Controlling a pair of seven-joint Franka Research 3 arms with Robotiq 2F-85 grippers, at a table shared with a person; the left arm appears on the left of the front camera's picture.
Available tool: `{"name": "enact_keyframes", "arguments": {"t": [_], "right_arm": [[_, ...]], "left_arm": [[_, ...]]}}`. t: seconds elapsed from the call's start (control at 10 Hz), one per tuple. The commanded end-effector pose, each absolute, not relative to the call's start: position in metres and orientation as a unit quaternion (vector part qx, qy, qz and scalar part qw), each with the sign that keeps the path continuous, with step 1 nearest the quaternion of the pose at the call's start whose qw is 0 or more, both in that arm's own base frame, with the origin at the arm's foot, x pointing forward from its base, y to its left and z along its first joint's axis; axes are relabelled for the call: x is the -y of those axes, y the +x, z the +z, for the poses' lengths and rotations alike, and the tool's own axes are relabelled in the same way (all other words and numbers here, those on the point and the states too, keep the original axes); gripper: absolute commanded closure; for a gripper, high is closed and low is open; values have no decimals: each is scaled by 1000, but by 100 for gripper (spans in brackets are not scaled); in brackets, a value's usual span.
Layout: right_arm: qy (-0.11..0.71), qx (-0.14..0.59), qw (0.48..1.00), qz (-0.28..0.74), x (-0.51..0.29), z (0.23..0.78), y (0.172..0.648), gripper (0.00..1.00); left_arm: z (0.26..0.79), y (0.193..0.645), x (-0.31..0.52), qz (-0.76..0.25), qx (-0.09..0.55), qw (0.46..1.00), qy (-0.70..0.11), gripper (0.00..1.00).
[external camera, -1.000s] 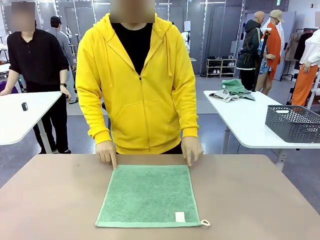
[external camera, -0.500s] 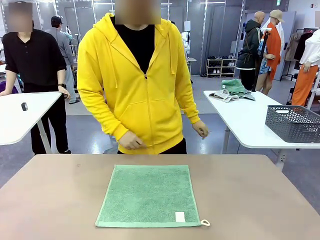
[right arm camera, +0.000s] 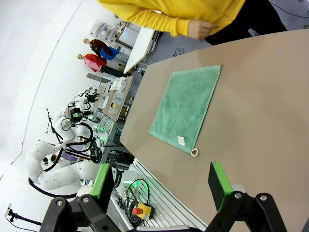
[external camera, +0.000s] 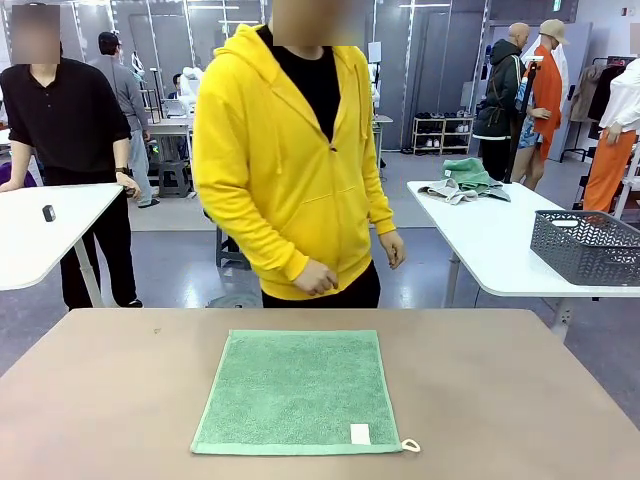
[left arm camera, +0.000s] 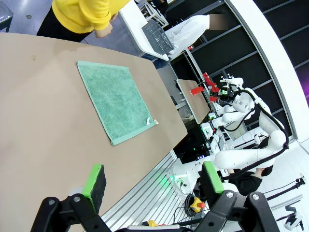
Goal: Fold the towels and place them in the basket.
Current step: When a person lays out a Towel with hook on the table, fold it in half twice.
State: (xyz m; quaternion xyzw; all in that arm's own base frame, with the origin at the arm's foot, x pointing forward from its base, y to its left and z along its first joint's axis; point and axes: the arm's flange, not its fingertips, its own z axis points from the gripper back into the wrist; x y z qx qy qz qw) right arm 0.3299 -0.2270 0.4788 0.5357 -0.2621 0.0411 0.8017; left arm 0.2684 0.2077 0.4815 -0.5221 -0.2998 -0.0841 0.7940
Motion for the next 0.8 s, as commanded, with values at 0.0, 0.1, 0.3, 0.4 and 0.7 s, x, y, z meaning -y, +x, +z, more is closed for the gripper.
{"name": "enact_keyframes", "arguments": {"t": [0.0, 0.1, 0.3, 0.4, 0.7], "right_arm": [[538, 263, 800, 46, 228, 479, 329, 0], [538, 263, 800, 46, 228, 479, 329, 0], [536, 262, 802, 41, 227, 479, 330, 0], [496, 275, 818, 100, 212, 498, 325, 0], [377, 291, 849, 228, 157, 546, 314, 0]], "left_arm": [[482, 269, -208, -92, 306, 788, -527, 0], [482, 269, -208, -92, 306, 788, -527, 0], [482, 268, -208, -84, 300, 794, -522, 0], [490, 269, -201, -109, 296, 813, -490, 0], [541, 277, -167, -210, 286, 868, -348, 0]]}}
